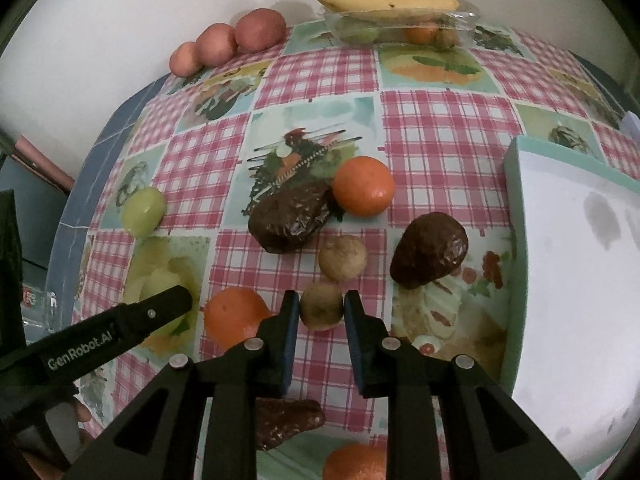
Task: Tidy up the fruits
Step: 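Close the left tool on the green pear while the right tool grasps the kiwi, then carry both fruits over the white tray and open both tools to release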
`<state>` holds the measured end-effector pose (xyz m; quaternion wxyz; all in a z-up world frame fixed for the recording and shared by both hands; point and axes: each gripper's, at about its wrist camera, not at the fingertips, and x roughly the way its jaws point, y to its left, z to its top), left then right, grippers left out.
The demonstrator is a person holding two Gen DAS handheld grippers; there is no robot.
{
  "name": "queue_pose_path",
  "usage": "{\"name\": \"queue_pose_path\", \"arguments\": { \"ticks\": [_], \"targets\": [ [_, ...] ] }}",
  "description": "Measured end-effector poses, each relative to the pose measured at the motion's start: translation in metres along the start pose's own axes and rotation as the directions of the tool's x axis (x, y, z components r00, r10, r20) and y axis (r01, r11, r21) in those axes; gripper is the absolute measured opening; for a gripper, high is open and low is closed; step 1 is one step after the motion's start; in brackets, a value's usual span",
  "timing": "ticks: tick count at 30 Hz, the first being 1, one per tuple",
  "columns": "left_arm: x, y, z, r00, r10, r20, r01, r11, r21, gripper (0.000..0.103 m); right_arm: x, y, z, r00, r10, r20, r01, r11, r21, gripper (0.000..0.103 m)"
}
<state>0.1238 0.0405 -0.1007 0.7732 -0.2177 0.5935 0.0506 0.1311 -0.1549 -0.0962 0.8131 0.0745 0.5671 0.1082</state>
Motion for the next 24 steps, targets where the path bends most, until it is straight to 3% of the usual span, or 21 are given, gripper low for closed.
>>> {"name": "queue_pose_path", "arguments": {
  "ticks": [6,11,19,24],
  "targets": [
    [0.001,-0.005,-0.001,1.0,0.016,-0.003,-0.016,1.0,0.018,0.044,-0.006,-0.01,-0.002,1.0,0.009,-0.002,-0.008,0.999,0.042,0.024],
    [-0.004,0.0,-0.001,1.0,-0.027,-0.002,0.027,1.0,-0.006,0.043,-0.023,-0.014,-0.003,0.999,0.012,0.033,-0.014,0.998,0.066,0.024],
    [-0.028,-0.006,-0.001,0.995,-0.066,0.069,0.065,0.998,0.022,0.043,-0.049,-0.035,-0.002,0.996,-0.026,0.083,0.015,0.992,0.128,0.024],
    [-0.043,-0.018,-0.003,0.985,-0.131,0.113,0.124,0.99,0.063,0.043,-0.07,-0.069,-0.001,0.991,-0.069,0.115,0.043,0.975,0.219,0.024]
  ]
}}
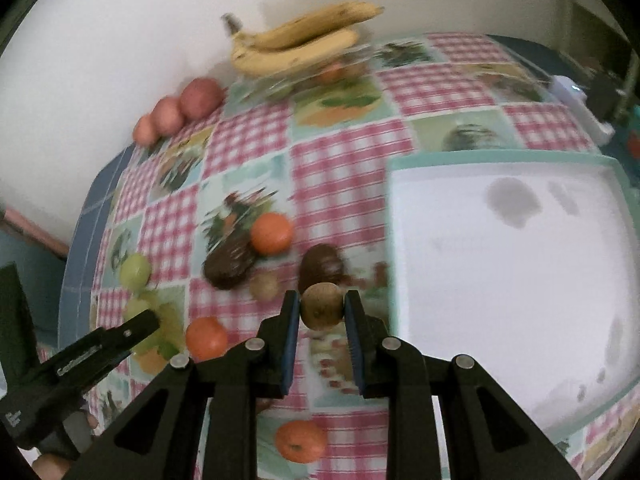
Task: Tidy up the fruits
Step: 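Carry both fruits over the white tray and open both tools to release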
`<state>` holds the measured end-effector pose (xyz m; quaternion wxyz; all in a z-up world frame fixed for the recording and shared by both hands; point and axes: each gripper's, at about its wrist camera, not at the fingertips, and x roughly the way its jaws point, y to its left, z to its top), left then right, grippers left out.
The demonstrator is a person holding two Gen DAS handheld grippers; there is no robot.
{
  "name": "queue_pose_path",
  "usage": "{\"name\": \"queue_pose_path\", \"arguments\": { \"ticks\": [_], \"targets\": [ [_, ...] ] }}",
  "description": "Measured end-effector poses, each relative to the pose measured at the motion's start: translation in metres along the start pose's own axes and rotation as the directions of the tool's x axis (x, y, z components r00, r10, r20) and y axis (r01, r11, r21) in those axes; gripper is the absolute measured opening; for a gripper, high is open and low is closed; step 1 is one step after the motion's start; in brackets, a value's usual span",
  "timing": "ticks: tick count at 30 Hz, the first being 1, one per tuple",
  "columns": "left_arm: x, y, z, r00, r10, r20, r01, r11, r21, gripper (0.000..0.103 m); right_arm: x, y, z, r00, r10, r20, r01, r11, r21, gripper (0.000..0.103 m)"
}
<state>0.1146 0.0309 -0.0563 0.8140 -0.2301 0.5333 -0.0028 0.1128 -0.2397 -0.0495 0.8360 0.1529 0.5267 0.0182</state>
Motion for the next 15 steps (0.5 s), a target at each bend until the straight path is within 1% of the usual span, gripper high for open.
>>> {"name": "queue_pose_path", "arguments": {
  "ticks": [4,10,13,15],
  "targets": [
    [-0.002,-0.03,-0.005,0.998,-0.055,0.016,0.053,0.995,0.084,0.043,-0.015,-0.036,0.008,0.995,-0.089,0.036,0.087,0.994,0.069,0.024],
    [0.01,-0.07,-0.02,0.99,-0.132,-0.042,0.137,0.975,0.175,0.043,-0.027,-0.104,0.016,0.981,-0.19,0.044,0.176,0.961,0.213,0.024],
    [0.01,-0.098,-0.032,0.988,-0.149,-0.043,0.155,0.953,0.26,0.043,-0.032,-0.135,0.017,0.976,-0.212,0.05,0.189,0.937,0.294,0.024],
    [0.012,-0.117,-0.039,0.986,-0.163,-0.046,0.169,0.932,0.321,0.043,-0.034,-0.147,0.018,0.974,-0.221,0.06,0.189,0.925,0.331,0.024]
  ]
}}
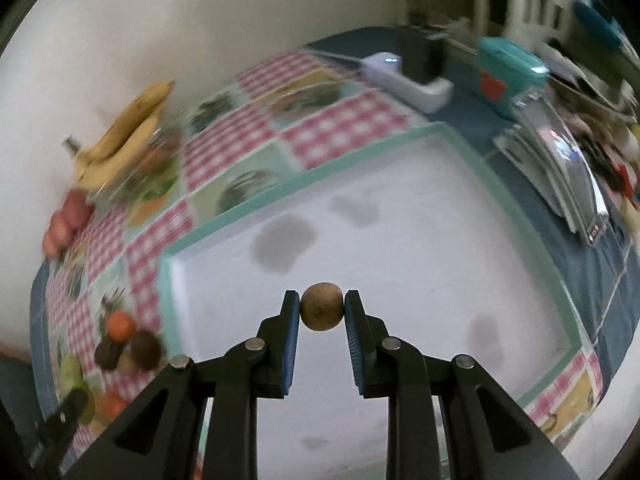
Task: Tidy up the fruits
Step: 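Carry both fruits over the white tray and open both tools to release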
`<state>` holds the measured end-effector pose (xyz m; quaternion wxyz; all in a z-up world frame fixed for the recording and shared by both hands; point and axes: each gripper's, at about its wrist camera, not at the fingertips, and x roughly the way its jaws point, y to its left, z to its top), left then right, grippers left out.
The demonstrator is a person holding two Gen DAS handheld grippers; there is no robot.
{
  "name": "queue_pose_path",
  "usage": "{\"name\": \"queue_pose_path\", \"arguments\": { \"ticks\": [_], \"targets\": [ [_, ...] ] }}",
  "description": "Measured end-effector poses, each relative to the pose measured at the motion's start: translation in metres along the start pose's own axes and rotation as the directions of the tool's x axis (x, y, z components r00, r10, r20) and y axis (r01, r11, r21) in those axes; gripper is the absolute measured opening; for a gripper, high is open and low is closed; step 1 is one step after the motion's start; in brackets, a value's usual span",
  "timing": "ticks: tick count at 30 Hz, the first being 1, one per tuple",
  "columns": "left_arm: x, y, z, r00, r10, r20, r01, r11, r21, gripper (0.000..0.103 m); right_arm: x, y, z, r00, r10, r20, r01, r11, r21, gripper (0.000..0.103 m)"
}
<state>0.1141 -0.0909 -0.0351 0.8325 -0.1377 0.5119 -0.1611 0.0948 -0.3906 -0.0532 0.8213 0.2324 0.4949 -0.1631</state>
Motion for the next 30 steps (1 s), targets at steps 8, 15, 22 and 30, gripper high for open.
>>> {"name": "queue_pose_path", "arguments": {
  "ticks": [8,15,22,30],
  "targets": [
    [0.036,-0.058,0.001,0.998,-0.056,-0.039,0.061,0.988,0.142,0.043,-0.002,-0.022,0.017,0.996,-0.015,0.089,0.013,1.0,0.028,0.024],
    [0.061,-0.102,0.001,0.994,-0.096,-0.052,0.106,0.961,0.256,0.043,0.007,-0.035,0.027,0.992,-0.021,0.125,0.017,0.999,0.034,0.024],
    [0.09,-0.111,-0.007,0.993,-0.061,-0.106,0.089,0.954,0.285,0.043,0.023,-0.044,0.027,0.994,-0.039,0.102,0.033,0.998,0.054,0.024],
    [0.109,-0.107,-0.017,0.989,-0.003,-0.146,0.047,0.952,0.301,0.043,0.034,-0.046,0.024,0.997,-0.038,0.062,0.034,0.997,0.066,0.024]
  ]
}}
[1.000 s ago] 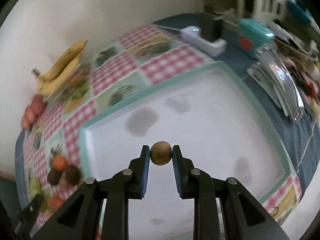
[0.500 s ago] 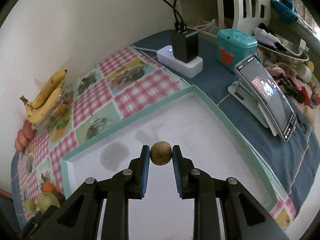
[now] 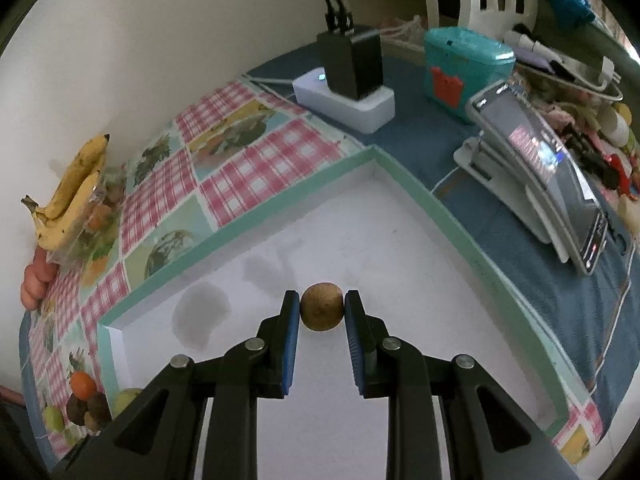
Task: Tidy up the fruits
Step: 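Carry both fruits over the white tray and open both tools to release, then move the left tool to a second green pear while the right tool reaches a dark avocado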
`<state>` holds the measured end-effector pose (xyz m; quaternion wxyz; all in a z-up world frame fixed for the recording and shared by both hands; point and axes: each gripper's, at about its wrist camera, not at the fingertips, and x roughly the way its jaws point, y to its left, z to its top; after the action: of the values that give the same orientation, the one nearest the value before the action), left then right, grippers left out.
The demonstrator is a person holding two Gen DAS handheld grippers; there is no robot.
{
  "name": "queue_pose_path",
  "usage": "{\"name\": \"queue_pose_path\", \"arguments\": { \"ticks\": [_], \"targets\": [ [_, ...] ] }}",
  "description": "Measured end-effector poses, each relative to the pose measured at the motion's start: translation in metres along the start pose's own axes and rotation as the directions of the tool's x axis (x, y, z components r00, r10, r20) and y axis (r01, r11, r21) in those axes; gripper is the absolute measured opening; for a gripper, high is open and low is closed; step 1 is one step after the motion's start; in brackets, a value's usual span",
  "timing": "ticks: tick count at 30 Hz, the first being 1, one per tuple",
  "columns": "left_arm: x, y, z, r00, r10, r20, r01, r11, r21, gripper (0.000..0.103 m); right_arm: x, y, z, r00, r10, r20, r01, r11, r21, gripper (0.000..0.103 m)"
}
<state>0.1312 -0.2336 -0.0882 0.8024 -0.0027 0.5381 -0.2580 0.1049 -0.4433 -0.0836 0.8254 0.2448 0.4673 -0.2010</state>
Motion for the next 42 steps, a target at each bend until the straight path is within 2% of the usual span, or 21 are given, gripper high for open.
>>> {"name": "queue_pose_path", "arguments": {
  "ticks": [8,12,16,18,20,22,25,28,30,31,33,34,35,39,41,42],
  "targets": [
    [-0.002,-0.001,0.0,1.0,0.015,-0.005,-0.015,1.0,0.003,0.044,0.002,0.002,-0.003,1.0,-0.008,-0.008,0.008,1.0,-0.013,0.024],
    [-0.006,-0.004,0.001,0.999,0.031,-0.013,-0.031,0.999,0.037,0.044,0.003,0.003,-0.003,1.0,-0.01,-0.008,0.01,1.0,-0.015,0.024],
    [-0.023,-0.009,0.004,0.999,0.027,0.02,-0.028,0.998,0.059,0.047,-0.001,0.002,-0.001,1.0,0.008,0.0,-0.008,1.0,-0.014,0.028],
    [-0.032,-0.008,0.004,0.999,0.011,0.03,-0.012,0.999,0.045,0.057,-0.004,0.004,0.0,1.0,-0.004,0.008,0.004,1.0,-0.024,0.03],
    [-0.042,-0.004,0.004,0.999,0.015,0.044,-0.016,1.0,0.025,0.063,-0.008,0.003,-0.001,1.0,-0.004,0.012,0.004,1.0,-0.02,0.042],
    [-0.051,0.004,0.004,0.998,0.028,0.054,-0.027,1.0,-0.009,0.063,-0.011,0.004,-0.002,1.0,-0.007,0.011,0.008,1.0,-0.018,0.044],
    [-0.068,0.023,0.0,0.994,0.067,0.085,-0.06,0.995,-0.083,0.075,-0.017,0.009,-0.007,1.0,-0.012,0.019,0.013,0.999,-0.039,0.047],
    [-0.092,0.04,-0.006,0.968,0.187,0.166,-0.168,0.978,-0.125,0.091,-0.024,0.015,-0.011,0.999,-0.004,0.041,0.006,0.998,-0.062,0.062],
    [-0.106,0.052,-0.01,0.937,0.282,0.208,-0.257,0.956,-0.138,0.103,-0.027,0.02,-0.015,0.999,0.005,0.052,-0.001,0.997,-0.08,0.064],
    [-0.112,0.059,-0.012,0.92,0.322,0.225,-0.294,0.944,-0.15,0.103,-0.028,0.023,-0.018,0.998,0.006,0.056,-0.001,0.996,-0.09,0.065],
    [-0.122,0.077,-0.017,0.891,0.391,0.23,-0.353,0.916,-0.189,0.103,-0.032,0.028,-0.023,0.998,0.013,0.065,-0.006,0.994,-0.108,0.076],
    [-0.125,0.086,-0.02,0.882,0.417,0.22,-0.375,0.904,-0.207,0.103,-0.033,0.03,-0.026,0.998,0.015,0.069,-0.007,0.993,-0.117,0.084],
    [-0.126,0.095,-0.022,0.876,0.437,0.204,-0.393,0.892,-0.225,0.103,-0.034,0.032,-0.029,0.997,0.017,0.073,-0.008,0.991,-0.13,0.087],
    [-0.135,0.142,-0.04,0.842,0.53,0.101,-0.468,0.811,-0.35,0.103,-0.038,0.044,-0.04,0.996,0.027,0.089,-0.01,0.983,-0.184,0.088],
    [-0.141,0.16,-0.05,0.829,0.555,0.065,-0.487,0.775,-0.402,0.103,-0.039,0.047,-0.044,0.995,0.037,0.095,-0.018,0.981,-0.192,0.094],
    [-0.145,0.17,-0.056,0.813,0.581,0.041,-0.511,0.745,-0.429,0.103,-0.04,0.048,-0.046,0.995,0.046,0.094,-0.027,0.981,-0.194,0.094]
  ]
}}
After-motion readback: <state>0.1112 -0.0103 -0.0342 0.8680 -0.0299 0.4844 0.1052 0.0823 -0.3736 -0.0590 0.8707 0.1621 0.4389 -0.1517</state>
